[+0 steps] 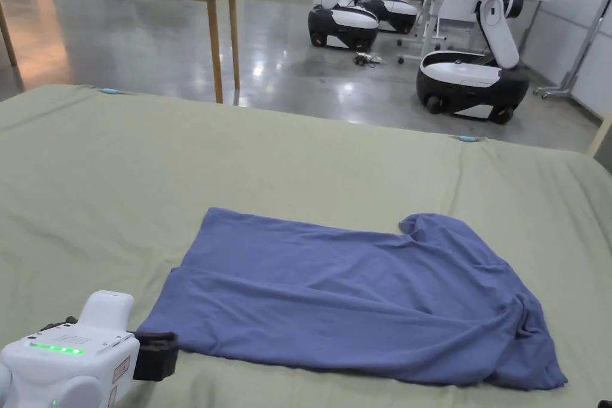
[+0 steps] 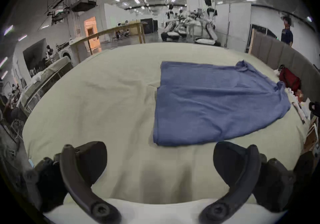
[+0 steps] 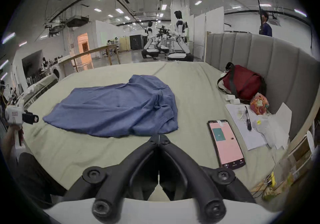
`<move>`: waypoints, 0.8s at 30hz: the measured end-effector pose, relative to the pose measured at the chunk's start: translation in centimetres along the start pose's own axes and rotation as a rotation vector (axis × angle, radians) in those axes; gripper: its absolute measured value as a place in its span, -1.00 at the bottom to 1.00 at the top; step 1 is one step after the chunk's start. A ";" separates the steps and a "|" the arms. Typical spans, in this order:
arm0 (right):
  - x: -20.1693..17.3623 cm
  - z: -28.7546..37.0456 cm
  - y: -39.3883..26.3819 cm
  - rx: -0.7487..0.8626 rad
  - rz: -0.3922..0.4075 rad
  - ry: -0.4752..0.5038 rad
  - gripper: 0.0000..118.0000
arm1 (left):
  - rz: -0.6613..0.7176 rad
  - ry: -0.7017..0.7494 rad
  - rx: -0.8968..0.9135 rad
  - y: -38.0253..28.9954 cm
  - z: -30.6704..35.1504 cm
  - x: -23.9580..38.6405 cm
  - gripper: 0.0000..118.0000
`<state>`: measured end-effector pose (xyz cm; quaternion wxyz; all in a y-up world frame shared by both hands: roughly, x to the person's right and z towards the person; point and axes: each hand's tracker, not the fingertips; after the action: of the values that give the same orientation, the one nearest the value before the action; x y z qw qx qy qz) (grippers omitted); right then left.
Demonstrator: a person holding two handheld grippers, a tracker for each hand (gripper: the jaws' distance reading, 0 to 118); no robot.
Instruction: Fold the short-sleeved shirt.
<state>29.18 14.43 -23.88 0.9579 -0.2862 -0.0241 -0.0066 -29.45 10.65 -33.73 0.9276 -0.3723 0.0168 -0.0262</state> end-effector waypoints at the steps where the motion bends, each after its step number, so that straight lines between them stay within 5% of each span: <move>1: 0.0 -0.5 0.0 -0.007 0.015 -0.006 -0.95 | -0.001 0.013 0.023 0.5 -0.8 -0.2 0.90; 6: 0.3 -2.8 0.6 -0.047 0.050 -0.032 -0.95 | 0.012 0.028 -0.051 2.3 -3.7 0.3 0.77; 8: 0.5 -3.8 0.9 -0.071 0.067 -0.046 -0.95 | 0.026 0.029 -0.053 2.9 -4.2 0.3 0.15; 10: 0.9 -5.6 1.4 -0.111 0.083 -0.055 -0.92 | 0.015 0.016 -0.074 2.9 -4.0 1.1 -0.94; 11: 1.1 -6.4 1.5 -0.125 0.088 -0.064 -0.84 | 0.009 0.011 -0.073 2.9 -4.0 1.4 -0.94; 14: 1.9 -9.2 2.2 -0.141 0.075 -0.037 0.05 | -0.020 0.014 -0.068 3.1 -3.3 2.5 -0.96; 16: 2.1 -11.4 2.7 -0.170 0.063 -0.020 0.23 | -0.008 0.006 -0.061 3.4 -2.8 2.4 -0.96; 21: 2.7 -17.1 3.3 -0.276 0.041 -0.007 0.21 | 0.006 0.002 -0.061 3.6 -3.3 2.2 -0.96; 24: 2.5 -17.3 3.6 -0.309 0.027 0.030 -0.46 | 0.009 -0.002 -0.069 3.6 -3.4 2.3 -0.97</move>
<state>32.54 7.97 -40.17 0.9027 -0.4302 -0.0045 -0.0014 -27.19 10.81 -38.70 0.9143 -0.4040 0.0187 -0.0209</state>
